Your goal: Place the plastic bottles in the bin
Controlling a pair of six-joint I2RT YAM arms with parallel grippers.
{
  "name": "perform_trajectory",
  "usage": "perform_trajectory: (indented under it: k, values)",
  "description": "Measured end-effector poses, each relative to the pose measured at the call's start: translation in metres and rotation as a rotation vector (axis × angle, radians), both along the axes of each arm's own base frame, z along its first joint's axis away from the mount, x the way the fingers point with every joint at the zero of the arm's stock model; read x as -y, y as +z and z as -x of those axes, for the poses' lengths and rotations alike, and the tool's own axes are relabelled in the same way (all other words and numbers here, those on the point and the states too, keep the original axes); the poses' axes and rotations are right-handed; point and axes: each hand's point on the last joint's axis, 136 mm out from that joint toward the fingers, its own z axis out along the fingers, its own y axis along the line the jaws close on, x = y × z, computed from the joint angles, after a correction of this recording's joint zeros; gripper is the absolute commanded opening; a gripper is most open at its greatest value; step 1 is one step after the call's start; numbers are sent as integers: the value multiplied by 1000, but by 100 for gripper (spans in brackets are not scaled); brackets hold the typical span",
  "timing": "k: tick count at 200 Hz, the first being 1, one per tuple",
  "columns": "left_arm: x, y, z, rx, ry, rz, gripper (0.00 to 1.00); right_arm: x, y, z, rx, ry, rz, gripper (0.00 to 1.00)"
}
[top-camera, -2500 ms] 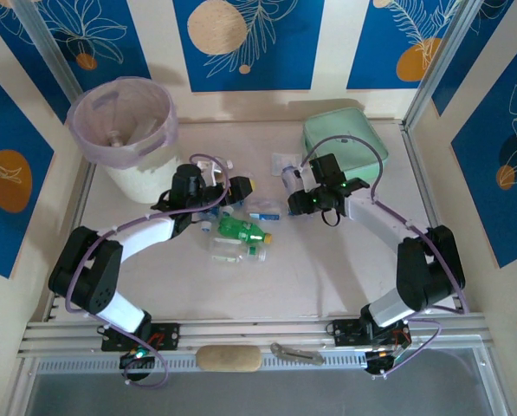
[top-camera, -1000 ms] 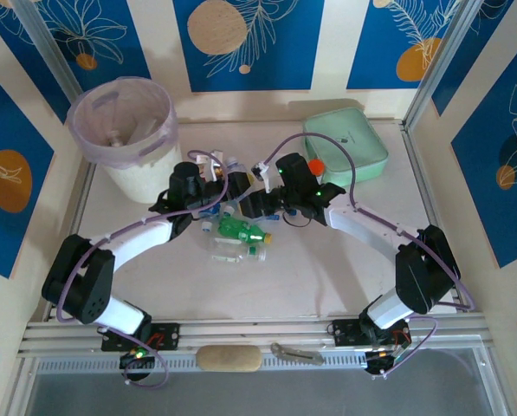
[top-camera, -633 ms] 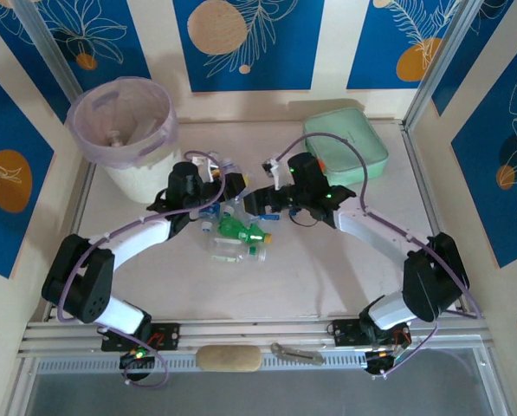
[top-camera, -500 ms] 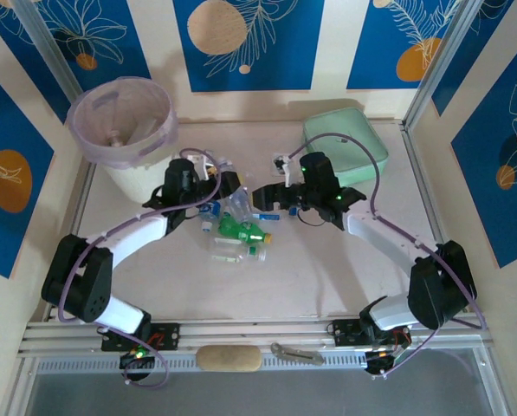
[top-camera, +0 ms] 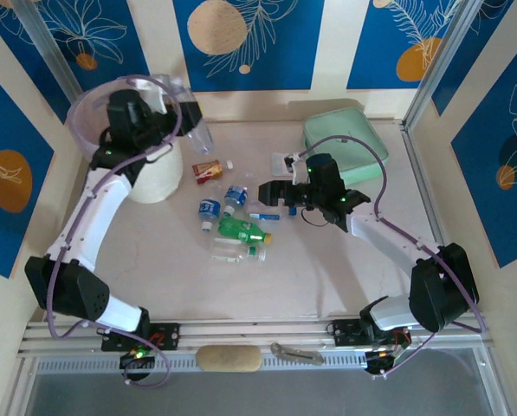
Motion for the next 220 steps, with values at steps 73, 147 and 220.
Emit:
perform_trajectory:
  k: [73, 147, 220]
  values:
    - [-85, 36, -41, 97, 287, -303, 55, 13, 1, 5, 26, -50, 18, 88]
    - [-143, -16, -83, -11, 489, -698, 55, 26, 15, 11, 77, -89, 14, 89]
    - [-159, -54, -85, -120, 507, -840, 59, 29, 15, 11, 78, -100, 22, 89]
